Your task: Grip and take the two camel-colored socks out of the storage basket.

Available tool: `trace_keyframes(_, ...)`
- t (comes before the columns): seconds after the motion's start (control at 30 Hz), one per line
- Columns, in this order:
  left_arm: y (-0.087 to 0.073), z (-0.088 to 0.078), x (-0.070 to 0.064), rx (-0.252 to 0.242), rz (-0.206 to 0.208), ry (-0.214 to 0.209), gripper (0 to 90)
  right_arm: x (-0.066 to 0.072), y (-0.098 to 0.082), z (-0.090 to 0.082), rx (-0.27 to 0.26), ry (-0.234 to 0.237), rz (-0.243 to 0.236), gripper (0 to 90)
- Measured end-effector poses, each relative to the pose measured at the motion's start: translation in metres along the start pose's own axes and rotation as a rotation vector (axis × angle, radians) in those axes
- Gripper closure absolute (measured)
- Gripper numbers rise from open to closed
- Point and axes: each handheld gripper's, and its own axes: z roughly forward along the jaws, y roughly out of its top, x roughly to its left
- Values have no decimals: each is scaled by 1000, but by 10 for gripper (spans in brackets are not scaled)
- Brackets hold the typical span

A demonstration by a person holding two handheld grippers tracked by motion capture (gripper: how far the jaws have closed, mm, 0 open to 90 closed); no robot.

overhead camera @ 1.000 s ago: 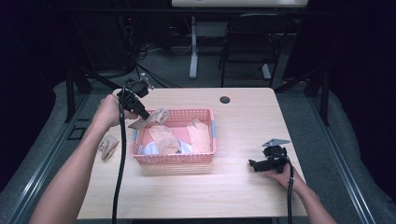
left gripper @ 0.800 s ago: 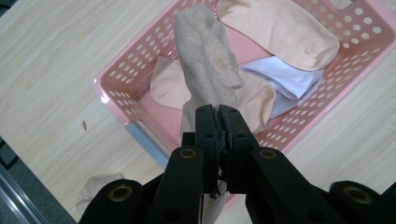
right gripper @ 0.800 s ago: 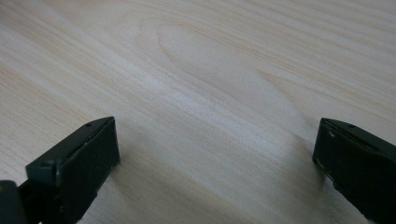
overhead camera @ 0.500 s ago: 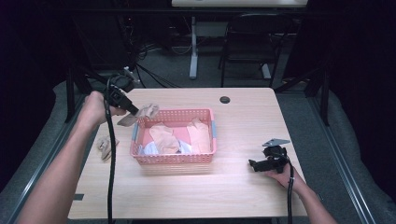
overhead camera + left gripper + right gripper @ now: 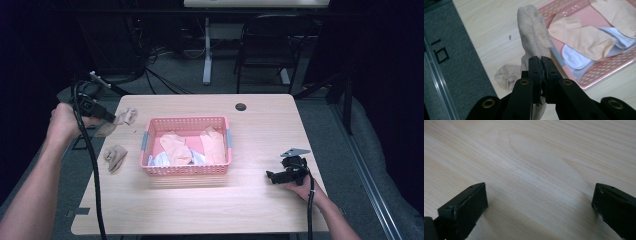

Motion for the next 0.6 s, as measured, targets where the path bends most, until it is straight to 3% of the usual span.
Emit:
trace_keyframes(0.07, -10, 4, 15, 1, -43, 6, 868, 0, 0, 0, 0, 0, 0, 0)
trace_keyframes(0.17, -16, 9, 22, 9, -64, 9, 867, 0, 0, 0, 0, 0, 0, 0)
trace_keyframes(0.27, -28, 25, 31, 28, -98, 6, 867, 0, 0, 0, 0, 0, 0, 0)
trace_keyframes(0.5, -41, 51, 35, 55, -118, -8, 867, 0, 0, 0, 0, 0, 1, 0)
trace_keyframes(0.6, -47, 72, 34, 74, -119, -22, 867, 0, 0, 0, -1, 0, 1, 0)
